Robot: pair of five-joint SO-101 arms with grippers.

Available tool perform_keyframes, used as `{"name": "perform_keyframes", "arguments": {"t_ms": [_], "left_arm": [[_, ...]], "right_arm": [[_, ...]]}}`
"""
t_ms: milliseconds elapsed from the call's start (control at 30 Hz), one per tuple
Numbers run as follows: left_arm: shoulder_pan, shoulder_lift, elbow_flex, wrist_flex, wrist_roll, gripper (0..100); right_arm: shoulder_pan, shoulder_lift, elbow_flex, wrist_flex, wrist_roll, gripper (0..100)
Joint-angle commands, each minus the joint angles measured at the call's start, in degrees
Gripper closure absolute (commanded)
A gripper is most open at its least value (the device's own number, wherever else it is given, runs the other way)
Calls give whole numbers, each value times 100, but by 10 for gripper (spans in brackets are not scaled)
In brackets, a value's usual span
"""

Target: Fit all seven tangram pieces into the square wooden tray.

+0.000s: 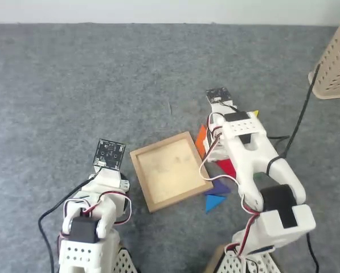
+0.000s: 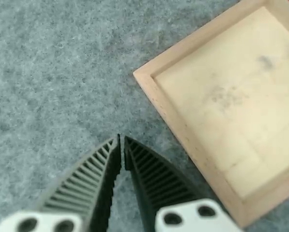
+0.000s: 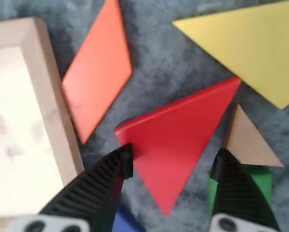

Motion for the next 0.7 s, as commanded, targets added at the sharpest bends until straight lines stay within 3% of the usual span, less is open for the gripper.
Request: {"name": "perform_keyframes", "arguments": {"t_ms": [0,267,433,667], "left_arm": [[-35,-123,-110,35,44,988],[-35,-123,-110,35,44,988],[-35,-123,-110,35,44,988],[-26,-123,-110,35,44,988]], "right_arm": [[66,-312,-457,418,-9,722],[-57,-954,-527,356,-44,721],[-321,-303,-475,-84,-404,687],[-92,110,-571,-127,-466,656]]}}
